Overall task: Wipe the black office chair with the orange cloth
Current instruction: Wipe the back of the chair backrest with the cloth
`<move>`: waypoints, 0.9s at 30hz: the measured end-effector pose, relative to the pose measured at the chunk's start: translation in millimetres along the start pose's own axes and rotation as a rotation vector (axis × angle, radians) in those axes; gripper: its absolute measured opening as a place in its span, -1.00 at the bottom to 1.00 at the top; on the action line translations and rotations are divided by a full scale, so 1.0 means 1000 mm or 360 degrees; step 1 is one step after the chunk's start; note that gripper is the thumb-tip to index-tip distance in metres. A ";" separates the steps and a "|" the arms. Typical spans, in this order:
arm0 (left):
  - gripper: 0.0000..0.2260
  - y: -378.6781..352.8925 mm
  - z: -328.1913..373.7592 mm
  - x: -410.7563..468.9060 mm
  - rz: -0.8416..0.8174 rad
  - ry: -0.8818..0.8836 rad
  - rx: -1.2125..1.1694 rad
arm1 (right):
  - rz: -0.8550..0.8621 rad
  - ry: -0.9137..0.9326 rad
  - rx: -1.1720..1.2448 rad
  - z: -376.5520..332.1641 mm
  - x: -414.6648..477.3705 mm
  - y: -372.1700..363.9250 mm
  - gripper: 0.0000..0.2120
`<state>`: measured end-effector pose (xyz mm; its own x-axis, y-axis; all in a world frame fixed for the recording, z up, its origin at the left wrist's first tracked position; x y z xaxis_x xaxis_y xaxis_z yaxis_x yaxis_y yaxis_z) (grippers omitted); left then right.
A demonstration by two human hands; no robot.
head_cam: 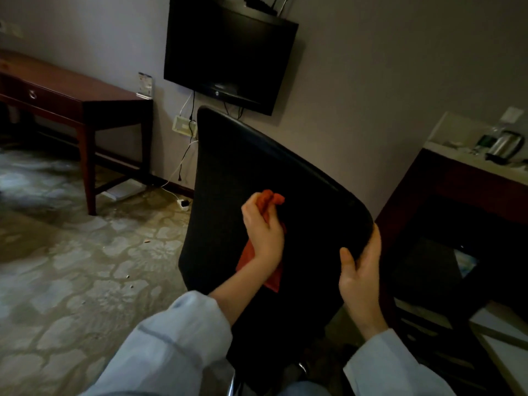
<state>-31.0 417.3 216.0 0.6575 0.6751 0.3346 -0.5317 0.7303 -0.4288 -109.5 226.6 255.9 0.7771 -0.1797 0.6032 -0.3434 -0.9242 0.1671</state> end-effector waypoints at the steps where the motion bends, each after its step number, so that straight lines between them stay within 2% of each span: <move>1: -0.71 0.003 -0.009 0.009 0.0034 0.0136 -0.0029 | 0.0087 0.0081 -0.0093 -0.001 -0.003 0.002 -0.36; 3: -0.79 0.008 -0.023 0.016 0.0056 0.0341 -0.0003 | 0.0409 0.0403 -0.0604 -0.010 -0.009 0.007 -0.42; 5: -0.78 0.009 -0.020 0.007 -0.0016 0.0246 0.0096 | 0.0678 0.0913 -0.1367 -0.025 -0.020 -0.005 -0.53; 7: -0.73 0.008 -0.012 -0.015 -0.0159 -0.0030 0.0208 | 0.0564 0.1412 -0.1864 -0.027 -0.031 -0.038 -0.54; 9: -0.66 0.006 -0.005 -0.042 -0.0386 -0.0307 0.0203 | 0.0261 0.1759 -0.2065 -0.023 -0.039 -0.074 -0.47; 10: -0.62 0.004 -0.005 -0.054 -0.0512 -0.0404 0.0205 | 0.0152 0.1844 -0.2127 -0.022 -0.039 -0.087 -0.45; 12: -0.64 0.001 -0.009 -0.060 -0.0633 -0.0494 0.0222 | 0.0059 0.1846 -0.2202 -0.019 -0.022 -0.097 -0.47; 15: -0.65 -0.002 -0.016 -0.046 -0.0584 -0.0519 0.0396 | 0.0042 0.1770 -0.2234 -0.014 0.008 -0.088 -0.52; 17: -0.66 -0.008 -0.014 -0.037 -0.0570 -0.0581 0.0497 | 0.0063 0.1819 -0.2278 -0.005 0.013 -0.078 -0.51; 20: -0.69 -0.018 -0.011 -0.036 -0.0621 -0.0725 0.0456 | 0.0160 0.1880 -0.2326 0.008 0.014 -0.065 -0.50; 22: -0.71 -0.022 -0.016 -0.032 -0.0578 -0.0788 0.0445 | 0.0244 0.1912 -0.2364 0.014 0.017 -0.054 -0.52; 27: -0.72 -0.027 -0.017 -0.029 -0.0370 -0.0723 0.0386 | 0.0340 0.1986 -0.2231 0.025 0.022 -0.025 -0.52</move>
<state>-26.6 376.5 203.2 0.5047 0.4312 0.7479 -0.5429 0.8321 -0.1134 -70.4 237.1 245.2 0.1136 0.6704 0.7332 -0.9931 0.0987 0.0637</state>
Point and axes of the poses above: each hand's wrist, its own x-axis towards the middle knuckle, its own y-axis out of the back of the hand, z = x × y, the point moved 8 cm from there along x, towards the middle knuckle, and after that the axes turned 8 degrees about z, right-handed, at the moved point
